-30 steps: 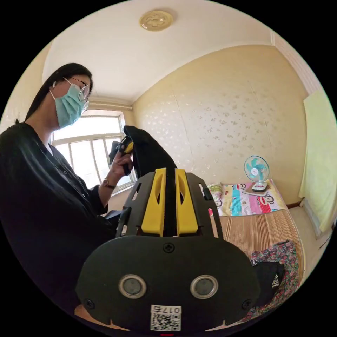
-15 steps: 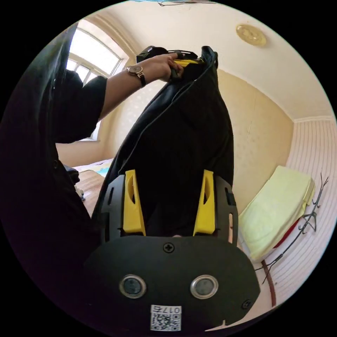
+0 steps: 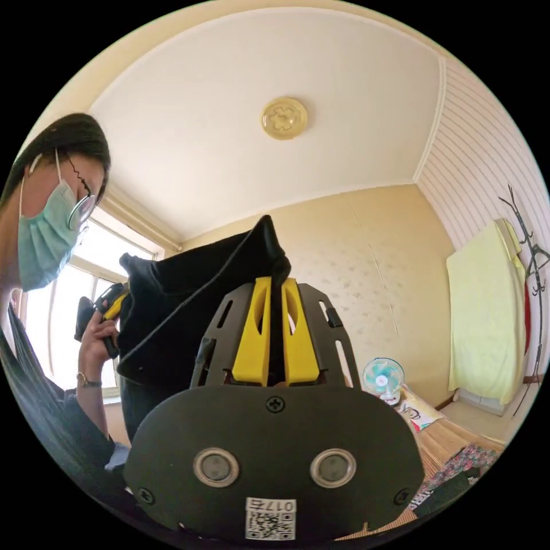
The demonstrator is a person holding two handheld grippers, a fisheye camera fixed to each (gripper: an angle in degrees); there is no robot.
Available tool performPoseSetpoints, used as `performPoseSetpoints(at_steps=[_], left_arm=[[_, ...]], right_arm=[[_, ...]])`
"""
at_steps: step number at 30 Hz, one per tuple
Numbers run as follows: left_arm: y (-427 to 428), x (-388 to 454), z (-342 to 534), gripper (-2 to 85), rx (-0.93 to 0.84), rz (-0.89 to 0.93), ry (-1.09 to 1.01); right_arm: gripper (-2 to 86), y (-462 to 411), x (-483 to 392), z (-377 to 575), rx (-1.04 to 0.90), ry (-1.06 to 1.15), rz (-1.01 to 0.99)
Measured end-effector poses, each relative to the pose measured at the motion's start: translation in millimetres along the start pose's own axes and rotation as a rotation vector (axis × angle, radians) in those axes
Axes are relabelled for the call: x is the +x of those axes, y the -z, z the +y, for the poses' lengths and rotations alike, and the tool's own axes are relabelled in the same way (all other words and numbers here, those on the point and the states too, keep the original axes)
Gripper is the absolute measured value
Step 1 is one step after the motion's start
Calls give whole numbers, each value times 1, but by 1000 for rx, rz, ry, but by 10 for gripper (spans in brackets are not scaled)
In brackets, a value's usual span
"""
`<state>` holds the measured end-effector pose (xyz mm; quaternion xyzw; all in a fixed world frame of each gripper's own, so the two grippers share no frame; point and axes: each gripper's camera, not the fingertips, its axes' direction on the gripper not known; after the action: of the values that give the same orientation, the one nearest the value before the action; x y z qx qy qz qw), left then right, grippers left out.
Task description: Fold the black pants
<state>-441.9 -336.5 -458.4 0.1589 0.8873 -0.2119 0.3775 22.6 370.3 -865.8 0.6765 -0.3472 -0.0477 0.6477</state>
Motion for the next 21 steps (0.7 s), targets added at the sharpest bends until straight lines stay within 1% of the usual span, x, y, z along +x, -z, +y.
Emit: performPoseSetpoints(at_steps=[2, 3, 4, 5, 6, 7, 8, 9, 10, 11, 12, 13, 14, 15, 16, 17, 18, 19, 20, 21], left_arm=[[-23, -28, -33, 24, -50, -139, -28], [-31, -39, -39, 25, -68, -185, -26], [-55, -71, -52, 28, -117, -282, -20], [-86, -115, -63, 31, -180, -371, -11], [-103, -142, -67, 33, -214, -411, -3], [-141, -205, -71, 39, -287, -475, 18], [-176, -277, -68, 49, -358, -523, 35], [-189, -315, -62, 54, -387, -547, 53], [-199, -387, -43, 63, -433, -601, 149], [-191, -445, -21, 62, -467, -635, 252], [-183, -466, -10, 62, -484, -642, 294], [-161, -498, 16, 65, -511, -647, 365], [-136, -516, 45, 68, -543, -655, 392], [-123, -522, 61, 70, -565, -668, 398], [-96, -531, 97, 73, -625, -705, 404], [-69, -540, 139, 74, -712, -742, 418], [-54, -544, 161, 74, -760, -757, 432], [-22, -551, 209, 75, -857, -782, 480], [11, -557, 259, 76, -959, -792, 547], [27, -559, 282, 76, -1008, -792, 582]], right_arm=[[27, -49, 0, -3, -21, 59, 28], [29, -89, 6, -1, -59, 71, 30], [30, -139, 15, 6, -126, 78, 18], [32, -168, 21, 11, -178, 81, 8], [34, -233, 35, 27, -312, 71, -15], [40, -307, 51, 52, -477, 51, -22], [42, -343, 59, 68, -560, 42, -14], [49, -405, 75, 105, -711, 17, 30], [48, -448, 89, 142, -848, 16, 104], [44, -461, 95, 158, -897, 19, 139], [41, -474, 104, 188, -938, 9, 191], [41, -475, 110, 217, -952, -22, 182], [43, -474, 112, 232, -965, -27, 153], [46, -469, 114, 268, -1010, -17, 87], [45, -459, 116, 310, -1081, -4, 32], [45, -452, 116, 333, -1123, -2, 16], [44, -436, 118, 382, -1224, -10, -12], [44, -418, 119, 433, -1341, -40, -35], [44, -408, 120, 458, -1404, -64, -44], [45, -386, 119, 505, -1528, -108, -71]])
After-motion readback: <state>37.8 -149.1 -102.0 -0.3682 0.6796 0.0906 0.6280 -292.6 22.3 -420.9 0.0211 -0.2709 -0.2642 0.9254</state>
